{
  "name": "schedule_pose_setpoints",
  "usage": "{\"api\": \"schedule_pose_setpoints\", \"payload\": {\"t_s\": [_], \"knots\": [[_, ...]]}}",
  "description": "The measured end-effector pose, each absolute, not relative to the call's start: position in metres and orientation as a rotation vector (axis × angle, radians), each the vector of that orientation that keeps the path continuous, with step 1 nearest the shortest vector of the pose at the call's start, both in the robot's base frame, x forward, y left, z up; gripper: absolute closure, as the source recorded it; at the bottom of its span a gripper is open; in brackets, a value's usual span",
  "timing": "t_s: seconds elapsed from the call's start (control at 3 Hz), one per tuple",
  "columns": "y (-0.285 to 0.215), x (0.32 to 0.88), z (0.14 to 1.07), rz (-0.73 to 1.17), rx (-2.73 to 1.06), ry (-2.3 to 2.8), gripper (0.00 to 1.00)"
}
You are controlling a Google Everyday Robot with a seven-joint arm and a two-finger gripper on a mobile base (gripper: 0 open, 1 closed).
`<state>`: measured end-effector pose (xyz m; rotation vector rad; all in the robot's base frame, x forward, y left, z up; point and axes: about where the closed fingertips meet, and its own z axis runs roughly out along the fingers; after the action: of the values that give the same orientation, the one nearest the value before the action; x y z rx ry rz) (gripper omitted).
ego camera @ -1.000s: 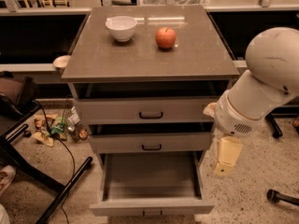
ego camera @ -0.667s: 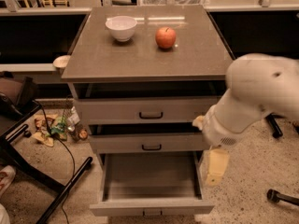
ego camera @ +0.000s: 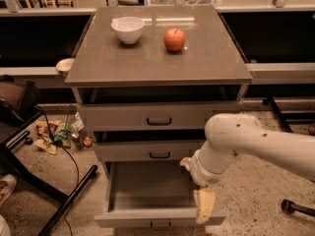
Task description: Close bottom drawer
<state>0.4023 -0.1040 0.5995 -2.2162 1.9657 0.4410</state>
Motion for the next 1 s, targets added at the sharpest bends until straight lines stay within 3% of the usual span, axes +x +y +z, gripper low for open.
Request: {"api": "schedule_pose_setpoints", "payload": {"t_s": [0.33, 1.0], "knots": [[-0.086, 0.388, 0.533, 0.650, -2.200, 1.925, 0.00], [-0.092, 0.395, 0.490, 0.676, -2.216, 1.928, 0.00]]}}
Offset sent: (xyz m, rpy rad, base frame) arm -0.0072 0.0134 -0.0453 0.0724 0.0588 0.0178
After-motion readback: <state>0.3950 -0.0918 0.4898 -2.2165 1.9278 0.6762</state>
